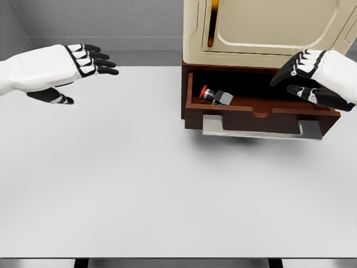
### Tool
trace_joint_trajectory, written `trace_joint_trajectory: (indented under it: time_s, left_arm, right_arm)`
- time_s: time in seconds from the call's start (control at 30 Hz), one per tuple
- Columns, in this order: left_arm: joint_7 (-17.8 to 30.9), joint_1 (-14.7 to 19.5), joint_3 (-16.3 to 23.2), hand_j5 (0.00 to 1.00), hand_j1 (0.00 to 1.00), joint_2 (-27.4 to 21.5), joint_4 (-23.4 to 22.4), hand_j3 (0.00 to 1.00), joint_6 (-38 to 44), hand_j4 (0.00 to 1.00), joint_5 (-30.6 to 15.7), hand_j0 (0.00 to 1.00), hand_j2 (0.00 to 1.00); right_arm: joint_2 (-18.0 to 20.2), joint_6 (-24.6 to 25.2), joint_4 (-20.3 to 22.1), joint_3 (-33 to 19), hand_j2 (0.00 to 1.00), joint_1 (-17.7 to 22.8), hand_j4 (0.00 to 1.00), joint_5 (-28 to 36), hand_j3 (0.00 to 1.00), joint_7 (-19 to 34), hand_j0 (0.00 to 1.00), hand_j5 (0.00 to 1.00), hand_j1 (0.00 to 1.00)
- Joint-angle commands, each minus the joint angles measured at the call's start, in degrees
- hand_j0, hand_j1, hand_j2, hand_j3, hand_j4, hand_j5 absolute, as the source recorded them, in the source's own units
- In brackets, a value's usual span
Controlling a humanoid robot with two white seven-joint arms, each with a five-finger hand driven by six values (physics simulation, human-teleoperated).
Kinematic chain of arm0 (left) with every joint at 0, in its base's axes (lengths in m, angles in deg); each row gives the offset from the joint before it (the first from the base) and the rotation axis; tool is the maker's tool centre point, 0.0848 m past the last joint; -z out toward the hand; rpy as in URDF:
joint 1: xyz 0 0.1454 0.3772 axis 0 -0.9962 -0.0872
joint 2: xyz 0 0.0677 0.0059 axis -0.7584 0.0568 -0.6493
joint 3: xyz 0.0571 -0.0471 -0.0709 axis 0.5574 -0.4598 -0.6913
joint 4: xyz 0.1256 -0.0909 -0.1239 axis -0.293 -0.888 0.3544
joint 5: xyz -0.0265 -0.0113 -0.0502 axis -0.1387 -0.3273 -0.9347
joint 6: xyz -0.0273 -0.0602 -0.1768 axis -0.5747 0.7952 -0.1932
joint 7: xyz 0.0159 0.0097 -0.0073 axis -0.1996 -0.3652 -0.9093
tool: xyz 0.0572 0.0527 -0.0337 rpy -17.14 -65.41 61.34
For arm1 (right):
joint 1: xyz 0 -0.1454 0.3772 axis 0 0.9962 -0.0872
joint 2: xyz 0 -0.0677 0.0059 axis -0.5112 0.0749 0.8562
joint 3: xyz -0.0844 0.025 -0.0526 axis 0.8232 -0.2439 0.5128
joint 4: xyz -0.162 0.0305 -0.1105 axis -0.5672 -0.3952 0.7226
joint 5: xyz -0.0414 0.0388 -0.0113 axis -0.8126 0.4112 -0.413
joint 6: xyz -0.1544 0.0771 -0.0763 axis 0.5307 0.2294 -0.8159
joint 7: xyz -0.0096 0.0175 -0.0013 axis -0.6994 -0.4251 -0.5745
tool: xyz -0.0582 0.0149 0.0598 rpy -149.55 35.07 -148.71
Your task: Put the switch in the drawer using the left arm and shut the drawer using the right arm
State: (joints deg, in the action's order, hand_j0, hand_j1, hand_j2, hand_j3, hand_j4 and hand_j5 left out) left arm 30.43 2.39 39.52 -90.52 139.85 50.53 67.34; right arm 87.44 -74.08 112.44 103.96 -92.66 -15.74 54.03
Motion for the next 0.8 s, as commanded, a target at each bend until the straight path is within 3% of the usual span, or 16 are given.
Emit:
trace_joint_trajectory:
  time_s: [0.0, 0.37, 0.6, 0.77]
  left_arm:
    - [-0.04, 0.0, -0.22, 1.0, 1.0, -0.38, -0.66, 1.0, 0.11, 1.0, -0.25, 1.0, 1.0]
    - [0.05, 0.0, -0.31, 1.0, 1.0, -1.25, -0.84, 1.0, 0.11, 1.0, -0.08, 1.0, 1.0]
    - [0.05, 0.0, -0.22, 1.0, 1.0, -1.17, -1.1, 1.0, 0.11, 1.0, 0.19, 1.0, 1.0]
    - [0.05, 0.0, -0.31, 1.0, 1.0, -1.25, -1.1, 1.0, 0.11, 1.0, 0.36, 1.0, 1.0]
  right_arm:
    - [-0.5, -0.04, 0.01, -0.16, 0.53, 0.0, 0.53, -1.0, 0.53, 0.42, 0.53, 0.53, 0.53]
    - [-8.85, -0.04, 0.01, 0.63, 0.53, -0.18, 0.53, -3.2, 0.53, 0.59, 0.53, 0.53, 0.53]
    - [-11.23, -0.04, 0.1, 2.47, 0.52, -0.35, 0.52, -3.2, 0.52, 0.59, 0.52, 0.52, 0.52]
    - [-16.06, -0.04, 0.1, 4.76, 0.52, -0.35, 0.52, -3.2, 0.52, 1.29, 0.52, 0.52, 0.52]
